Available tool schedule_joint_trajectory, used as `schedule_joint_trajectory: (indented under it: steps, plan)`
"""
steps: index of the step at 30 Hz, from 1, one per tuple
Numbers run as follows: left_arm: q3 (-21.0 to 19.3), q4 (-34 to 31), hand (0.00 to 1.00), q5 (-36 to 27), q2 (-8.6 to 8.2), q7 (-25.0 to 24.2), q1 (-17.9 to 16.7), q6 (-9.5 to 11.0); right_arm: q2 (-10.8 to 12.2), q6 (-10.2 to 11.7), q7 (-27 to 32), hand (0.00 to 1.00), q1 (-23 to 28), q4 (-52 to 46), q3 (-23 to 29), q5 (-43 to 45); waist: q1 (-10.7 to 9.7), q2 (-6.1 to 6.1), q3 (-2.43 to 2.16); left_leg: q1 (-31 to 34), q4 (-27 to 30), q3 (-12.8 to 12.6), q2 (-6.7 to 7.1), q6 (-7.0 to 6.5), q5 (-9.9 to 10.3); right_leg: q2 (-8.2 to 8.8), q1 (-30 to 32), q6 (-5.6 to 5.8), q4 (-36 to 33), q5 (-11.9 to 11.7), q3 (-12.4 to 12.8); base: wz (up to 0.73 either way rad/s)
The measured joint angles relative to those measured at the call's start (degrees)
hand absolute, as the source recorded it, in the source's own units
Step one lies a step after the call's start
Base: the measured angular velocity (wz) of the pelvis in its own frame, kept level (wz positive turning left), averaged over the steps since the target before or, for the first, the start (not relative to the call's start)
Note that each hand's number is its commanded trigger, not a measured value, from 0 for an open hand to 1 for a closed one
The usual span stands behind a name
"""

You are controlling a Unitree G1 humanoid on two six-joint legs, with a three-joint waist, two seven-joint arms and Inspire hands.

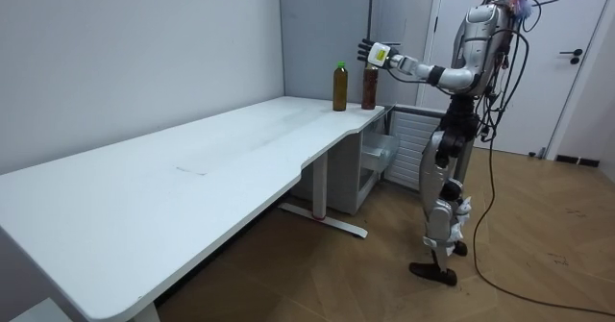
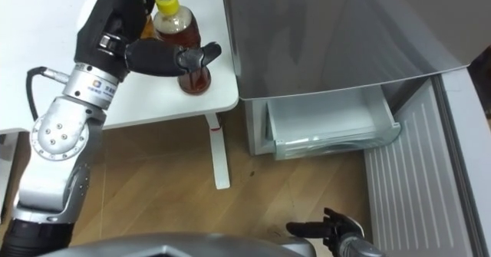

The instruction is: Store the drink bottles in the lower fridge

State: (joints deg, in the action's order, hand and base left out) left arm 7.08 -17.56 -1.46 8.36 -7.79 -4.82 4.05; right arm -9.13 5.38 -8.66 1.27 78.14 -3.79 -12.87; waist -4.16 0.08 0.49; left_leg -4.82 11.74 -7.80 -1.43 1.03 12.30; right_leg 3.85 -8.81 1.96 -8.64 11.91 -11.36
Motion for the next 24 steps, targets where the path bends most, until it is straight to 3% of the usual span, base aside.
schedule_joint_trajectory:
  steps: [24]
  plan:
    - [0.0, 3.5, 0.00, -0.1, 0.06, 0.0, 0.0, 0.1, 0.2, 0.1, -0.2, 0.00, 0.0, -0.1, 0.0, 0.0, 0.0, -0.71, -0.06, -0.3, 0.1, 0.0, 0.00, 0.00, 0.0, 0.02, -0.3, 0.00, 0.0, 0.0, 0.0, 0.00]
